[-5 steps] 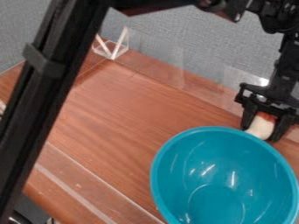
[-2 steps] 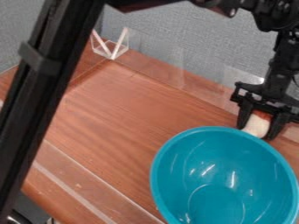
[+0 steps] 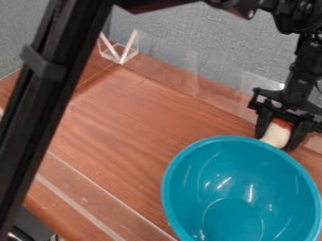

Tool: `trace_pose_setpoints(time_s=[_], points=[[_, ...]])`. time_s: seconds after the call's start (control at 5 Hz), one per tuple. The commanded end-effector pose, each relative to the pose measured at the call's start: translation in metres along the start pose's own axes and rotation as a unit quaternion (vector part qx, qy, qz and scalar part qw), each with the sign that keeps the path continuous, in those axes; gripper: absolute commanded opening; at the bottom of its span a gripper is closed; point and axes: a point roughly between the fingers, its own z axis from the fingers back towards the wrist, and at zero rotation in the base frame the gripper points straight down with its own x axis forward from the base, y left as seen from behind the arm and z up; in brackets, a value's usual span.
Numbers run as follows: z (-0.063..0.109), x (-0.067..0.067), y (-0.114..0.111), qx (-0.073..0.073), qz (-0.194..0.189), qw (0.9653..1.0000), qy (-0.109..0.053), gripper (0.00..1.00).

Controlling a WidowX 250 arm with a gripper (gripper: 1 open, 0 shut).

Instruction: Remove the mushroom from inside the blue bowl and put it on the table

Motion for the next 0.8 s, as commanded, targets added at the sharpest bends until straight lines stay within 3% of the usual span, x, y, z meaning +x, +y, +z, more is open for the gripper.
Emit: trace_pose_setpoints(time_s=[0.0,0.6], points=[[0.0076,0.0179,0.0275,0.000,0.040,0.9991,-0.016,0.00],[0.0036,0.0219,0.0298,0.004,0.044,0.9989,-0.013,0.00]])
